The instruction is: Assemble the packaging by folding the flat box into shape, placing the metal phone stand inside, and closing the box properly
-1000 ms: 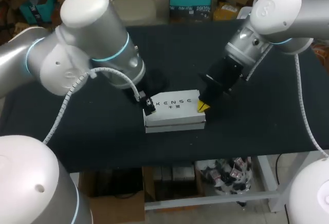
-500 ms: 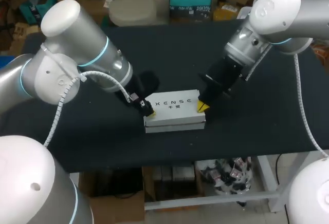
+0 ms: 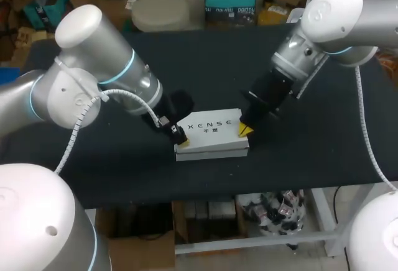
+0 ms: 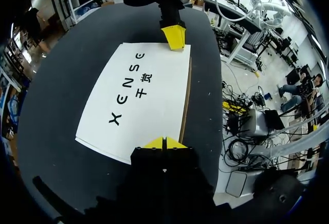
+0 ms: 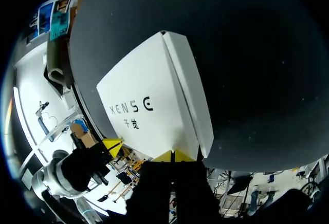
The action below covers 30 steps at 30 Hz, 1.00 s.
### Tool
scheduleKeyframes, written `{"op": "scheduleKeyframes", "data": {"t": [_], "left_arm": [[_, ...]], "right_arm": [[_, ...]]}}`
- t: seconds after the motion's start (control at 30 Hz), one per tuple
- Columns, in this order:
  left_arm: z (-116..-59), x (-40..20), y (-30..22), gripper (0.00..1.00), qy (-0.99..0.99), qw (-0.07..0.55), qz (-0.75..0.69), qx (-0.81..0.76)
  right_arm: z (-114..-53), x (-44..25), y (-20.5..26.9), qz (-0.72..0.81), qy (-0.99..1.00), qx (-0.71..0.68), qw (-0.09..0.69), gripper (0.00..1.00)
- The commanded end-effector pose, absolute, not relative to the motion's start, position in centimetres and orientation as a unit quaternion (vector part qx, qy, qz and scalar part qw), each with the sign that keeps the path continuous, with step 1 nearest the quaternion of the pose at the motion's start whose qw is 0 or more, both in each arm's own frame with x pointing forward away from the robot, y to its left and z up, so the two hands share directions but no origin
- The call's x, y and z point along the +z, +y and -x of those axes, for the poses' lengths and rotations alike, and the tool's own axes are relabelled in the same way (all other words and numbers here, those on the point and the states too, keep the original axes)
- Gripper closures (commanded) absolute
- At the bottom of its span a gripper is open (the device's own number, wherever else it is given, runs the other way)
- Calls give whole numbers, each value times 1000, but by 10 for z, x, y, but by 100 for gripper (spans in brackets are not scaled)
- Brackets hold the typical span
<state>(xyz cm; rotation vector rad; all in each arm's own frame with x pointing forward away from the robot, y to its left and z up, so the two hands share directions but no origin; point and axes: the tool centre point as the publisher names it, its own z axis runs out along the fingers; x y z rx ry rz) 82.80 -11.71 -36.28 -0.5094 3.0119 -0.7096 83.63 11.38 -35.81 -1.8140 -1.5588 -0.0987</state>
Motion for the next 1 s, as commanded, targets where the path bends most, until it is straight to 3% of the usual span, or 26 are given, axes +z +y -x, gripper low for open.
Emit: {"op": "scheduleKeyframes", "data": {"t": [0.03,0.53,1.0], "left_arm": [[-828,-368,-117,100,960,3,165,-226],[-823,-381,-119,100,959,0,171,-226],[-812,-351,-122,100,959,40,155,-235]], "right_arm": [[-839,-368,113,704,-605,-33,371,100],[-835,-394,111,708,-591,-18,386,100],[-833,-358,111,704,-611,-54,359,100]]}}
